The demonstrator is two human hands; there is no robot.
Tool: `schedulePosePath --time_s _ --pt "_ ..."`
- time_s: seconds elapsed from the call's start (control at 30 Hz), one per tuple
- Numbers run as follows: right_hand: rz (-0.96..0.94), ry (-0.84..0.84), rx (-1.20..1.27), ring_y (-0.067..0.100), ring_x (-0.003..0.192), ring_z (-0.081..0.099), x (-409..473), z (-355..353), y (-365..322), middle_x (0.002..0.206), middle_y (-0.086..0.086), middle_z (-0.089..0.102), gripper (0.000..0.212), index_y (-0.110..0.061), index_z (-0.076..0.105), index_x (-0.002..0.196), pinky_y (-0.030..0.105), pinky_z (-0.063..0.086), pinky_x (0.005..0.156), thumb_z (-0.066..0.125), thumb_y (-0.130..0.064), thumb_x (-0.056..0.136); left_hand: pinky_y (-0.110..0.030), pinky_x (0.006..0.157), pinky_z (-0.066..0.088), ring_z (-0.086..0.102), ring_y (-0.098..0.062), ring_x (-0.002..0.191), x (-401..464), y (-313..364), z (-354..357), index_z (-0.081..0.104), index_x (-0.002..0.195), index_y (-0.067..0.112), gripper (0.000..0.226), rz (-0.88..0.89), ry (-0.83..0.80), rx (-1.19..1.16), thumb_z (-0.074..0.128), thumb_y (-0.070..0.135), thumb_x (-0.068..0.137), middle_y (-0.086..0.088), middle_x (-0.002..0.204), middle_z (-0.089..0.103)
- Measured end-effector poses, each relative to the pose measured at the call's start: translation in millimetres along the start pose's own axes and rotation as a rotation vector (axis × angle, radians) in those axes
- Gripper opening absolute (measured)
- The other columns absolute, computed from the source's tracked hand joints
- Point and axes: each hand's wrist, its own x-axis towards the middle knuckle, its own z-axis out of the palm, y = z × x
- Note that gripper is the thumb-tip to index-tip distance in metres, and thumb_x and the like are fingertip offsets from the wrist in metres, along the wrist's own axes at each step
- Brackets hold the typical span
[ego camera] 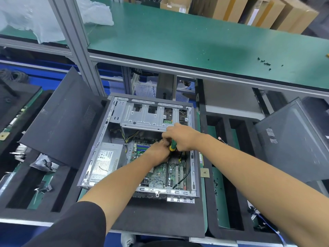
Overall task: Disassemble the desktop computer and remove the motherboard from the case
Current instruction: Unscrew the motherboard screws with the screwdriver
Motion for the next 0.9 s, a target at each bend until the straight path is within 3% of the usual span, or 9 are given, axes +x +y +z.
schedulePosePath --time_s 0.2,0.33,0.4,0.53,0.63,0.7,0.77,0.9 --pt "-0.021 -0.014 0.000 0.023 0.093 0.045 2 -1 2 0.105 -0.005 0.055 0.039 -0.029 0.053 0.100 0.040 0.048 0.076 0.064 0.000 0.076 -0.042 0.078 0.048 0.058 -0.037 0.102 -1 -2 -1 0.055 0.123 -0.001 0.036 0.016 0.001 0.004 0.061 0.020 0.095 -0.026 0.128 0.052" --pt "-0.024 -0.016 0.023 0.023 0.097 0.045 3 0 5 0.109 -0.004 0.049 0.046 -0.029 0.054 0.108 0.041 0.048 0.071 0.063 0.002 0.075 -0.042 0.079 0.046 0.055 -0.038 0.110 -1 -3 0 0.057 0.124 -0.001 0.036 0.030 0.003 0.021 0.060 0.022 0.096 -0.020 0.126 0.055" --pt "-0.042 -0.012 -0.002 0.022 0.101 0.044 2 0 4 0.109 -0.003 0.046 0.041 -0.026 0.054 0.112 0.039 0.044 0.067 0.062 -0.005 0.078 -0.043 0.081 0.046 0.054 -0.038 0.110 0 -3 0 0.057 0.125 -0.001 0.037 0.019 0.004 0.011 0.060 0.023 0.096 -0.019 0.125 0.054" --pt "-0.045 0.007 -0.152 0.023 0.101 0.050 7 -2 0 0.110 0.001 0.052 0.030 -0.022 0.052 0.119 0.040 0.046 0.073 0.050 -0.032 0.091 -0.045 0.094 0.046 0.048 -0.036 0.122 2 -3 2 0.054 0.133 -0.002 0.045 -0.016 -0.005 -0.033 0.061 0.023 0.096 -0.019 0.133 0.051" --pt "-0.028 -0.025 -0.090 0.028 0.093 0.056 10 -2 -2 0.109 0.003 0.054 0.027 -0.021 0.048 0.123 0.039 0.044 0.070 0.043 -0.030 0.099 -0.044 0.090 0.047 0.050 -0.037 0.118 2 -2 2 0.052 0.132 -0.003 0.043 -0.023 -0.001 -0.047 0.059 0.020 0.097 -0.022 0.131 0.052" --pt "-0.036 -0.012 -0.026 0.027 0.089 0.056 11 -2 -3 0.104 -0.001 0.053 0.020 -0.022 0.049 0.117 0.038 0.043 0.068 0.047 -0.028 0.098 -0.043 0.086 0.047 0.054 -0.037 0.112 1 -2 2 0.052 0.130 -0.003 0.041 -0.027 -0.004 -0.049 0.059 0.021 0.097 -0.023 0.129 0.053" --pt "-0.032 0.026 0.059 0.024 0.087 0.056 10 -4 -2 0.099 -0.005 0.055 0.018 -0.024 0.052 0.108 0.038 0.045 0.067 0.057 -0.026 0.091 -0.044 0.090 0.048 0.053 -0.037 0.115 1 -4 2 0.052 0.131 -0.002 0.042 -0.018 -0.011 -0.033 0.059 0.023 0.097 -0.022 0.131 0.053" --pt "0.031 0.043 0.235 0.019 0.088 0.056 7 -5 4 0.093 -0.013 0.059 0.033 -0.027 0.057 0.099 0.036 0.048 0.068 0.074 -0.018 0.073 -0.048 0.100 0.045 0.043 -0.039 0.130 0 -5 2 0.048 0.139 -0.001 0.052 0.001 -0.033 -0.004 0.061 0.025 0.096 -0.024 0.142 0.045"
